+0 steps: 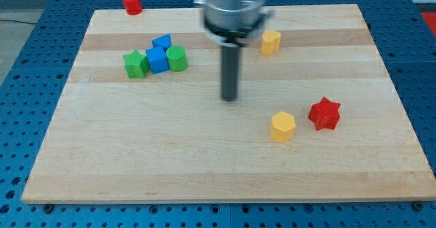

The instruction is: Push the yellow hexagon into the red star

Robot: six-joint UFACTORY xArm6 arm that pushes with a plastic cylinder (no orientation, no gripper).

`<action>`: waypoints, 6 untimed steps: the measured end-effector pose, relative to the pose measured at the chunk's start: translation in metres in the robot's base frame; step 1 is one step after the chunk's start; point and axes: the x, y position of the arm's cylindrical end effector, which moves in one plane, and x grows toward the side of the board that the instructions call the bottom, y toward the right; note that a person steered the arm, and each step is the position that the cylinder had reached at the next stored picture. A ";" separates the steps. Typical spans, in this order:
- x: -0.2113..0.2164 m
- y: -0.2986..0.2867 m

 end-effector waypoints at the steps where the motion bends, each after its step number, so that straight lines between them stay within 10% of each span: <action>1: 0.080 -0.002; 4: 0.085 0.146; 5: 0.072 0.062; 6: -0.032 0.056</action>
